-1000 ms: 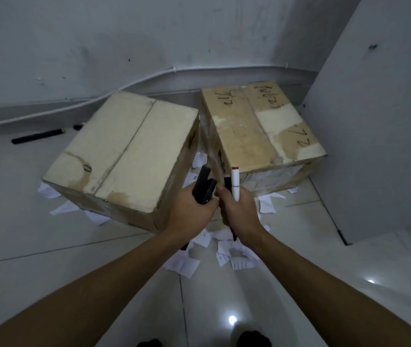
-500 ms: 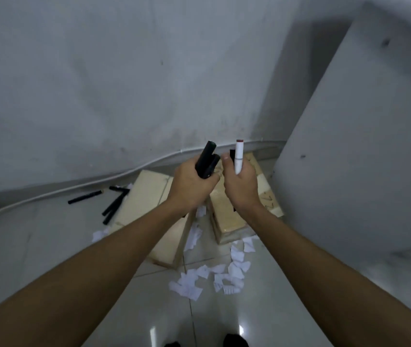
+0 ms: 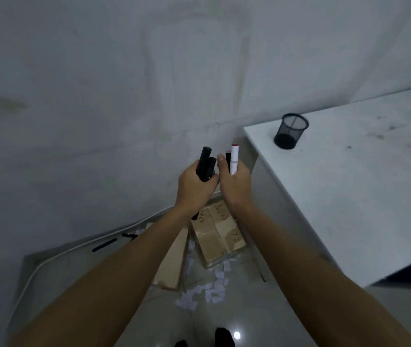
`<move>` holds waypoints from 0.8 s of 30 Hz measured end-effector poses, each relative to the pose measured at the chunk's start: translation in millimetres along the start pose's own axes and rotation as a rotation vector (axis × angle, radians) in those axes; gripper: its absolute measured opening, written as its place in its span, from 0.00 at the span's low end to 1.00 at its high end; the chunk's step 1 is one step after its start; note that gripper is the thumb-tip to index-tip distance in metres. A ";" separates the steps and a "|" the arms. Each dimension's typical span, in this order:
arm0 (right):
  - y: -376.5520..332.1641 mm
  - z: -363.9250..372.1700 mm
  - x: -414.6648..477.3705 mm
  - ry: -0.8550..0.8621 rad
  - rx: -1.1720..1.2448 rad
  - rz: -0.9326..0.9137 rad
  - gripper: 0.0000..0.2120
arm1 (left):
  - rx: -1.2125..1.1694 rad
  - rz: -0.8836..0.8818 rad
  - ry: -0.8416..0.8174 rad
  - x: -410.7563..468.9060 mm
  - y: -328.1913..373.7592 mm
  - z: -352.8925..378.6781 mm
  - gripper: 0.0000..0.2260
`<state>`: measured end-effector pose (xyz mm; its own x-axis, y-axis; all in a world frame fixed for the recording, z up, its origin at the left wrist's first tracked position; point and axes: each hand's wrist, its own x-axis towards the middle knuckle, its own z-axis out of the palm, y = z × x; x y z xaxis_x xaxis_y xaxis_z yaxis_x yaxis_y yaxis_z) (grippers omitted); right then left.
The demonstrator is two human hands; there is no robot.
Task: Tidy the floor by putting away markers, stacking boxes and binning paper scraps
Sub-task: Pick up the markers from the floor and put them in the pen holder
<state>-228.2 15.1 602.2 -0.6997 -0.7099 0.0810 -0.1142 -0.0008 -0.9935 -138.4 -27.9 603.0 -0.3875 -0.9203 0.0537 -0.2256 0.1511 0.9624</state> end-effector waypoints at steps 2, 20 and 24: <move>-27.2 -7.3 -1.6 0.008 -0.002 0.001 0.12 | -0.019 0.007 -0.023 -3.7 28.8 -2.0 0.06; -78.7 -94.4 33.7 0.223 0.000 0.149 0.20 | -0.065 0.000 -0.104 19.9 102.8 49.7 0.08; -67.9 -115.8 62.4 0.223 0.002 0.158 0.16 | -0.058 -0.019 -0.120 35.4 104.9 84.8 0.08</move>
<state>-345.8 52.4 684.1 -0.8469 -0.5285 -0.0590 0.0095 0.0959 -0.9953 -251.6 -14.1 683.2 -0.4884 -0.8726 0.0069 -0.1827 0.1100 0.9770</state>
